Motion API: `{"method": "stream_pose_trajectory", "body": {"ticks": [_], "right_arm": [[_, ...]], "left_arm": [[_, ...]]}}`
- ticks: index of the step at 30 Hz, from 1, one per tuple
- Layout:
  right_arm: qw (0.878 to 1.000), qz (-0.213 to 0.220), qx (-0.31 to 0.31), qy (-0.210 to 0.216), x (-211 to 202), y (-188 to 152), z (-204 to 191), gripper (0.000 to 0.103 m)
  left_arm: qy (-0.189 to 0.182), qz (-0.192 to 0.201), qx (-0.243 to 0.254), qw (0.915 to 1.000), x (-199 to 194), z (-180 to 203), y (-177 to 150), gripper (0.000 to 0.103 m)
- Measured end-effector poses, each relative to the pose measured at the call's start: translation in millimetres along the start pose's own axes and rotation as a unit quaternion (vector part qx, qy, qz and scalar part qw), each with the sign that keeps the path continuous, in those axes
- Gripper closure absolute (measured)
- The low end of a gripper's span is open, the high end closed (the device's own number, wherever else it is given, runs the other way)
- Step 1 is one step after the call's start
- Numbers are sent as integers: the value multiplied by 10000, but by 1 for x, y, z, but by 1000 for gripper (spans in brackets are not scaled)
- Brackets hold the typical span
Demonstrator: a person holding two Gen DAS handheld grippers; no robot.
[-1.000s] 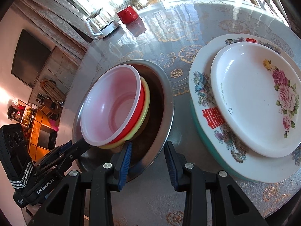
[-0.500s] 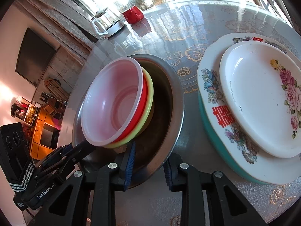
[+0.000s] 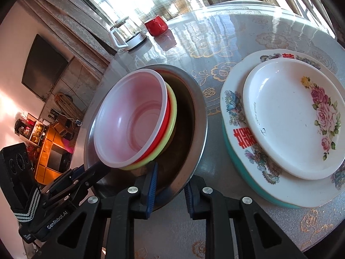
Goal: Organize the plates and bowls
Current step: 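Lift the steel bowl with nested bowls and carry it over the plate stack, then lower the steel bowl onto the rose plate with both grippers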
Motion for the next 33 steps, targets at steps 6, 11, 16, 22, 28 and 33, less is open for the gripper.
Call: {"method": "stream_pose_trajectory", "body": {"ticks": [6,11,16,22,28,33], "right_arm": [[9998,182,4,15,-13,3,3,80],[9994,351,67,8,-29,5,11,81],[9983,551,202,-64,-52,3,27,81],[9956,781,475,-181,-76,0,55,81],[9920,1005,704,-286,-98,-2,79,81],[9885,1130,919,-398,-112,-3,102,81]], "left_arm": [[0,106,145,9998,-4,13,10,71],[-80,175,321,9993,-5,30,22,71],[-217,203,514,9982,2,54,33,71],[-357,224,694,9967,13,86,45,71],[-562,185,802,9950,27,113,58,71],[-680,117,868,9938,40,134,63,71]]}}
Point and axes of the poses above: each gripper's, at about its wrist camera, not at the fingertips, and x roughly the way its jaws point, z to its right, y to its top, the point moved 8 cm from there along x, roughly the way its jaws point, and after that the axes turned 9 degrees about -z, right-handed, at the moved point
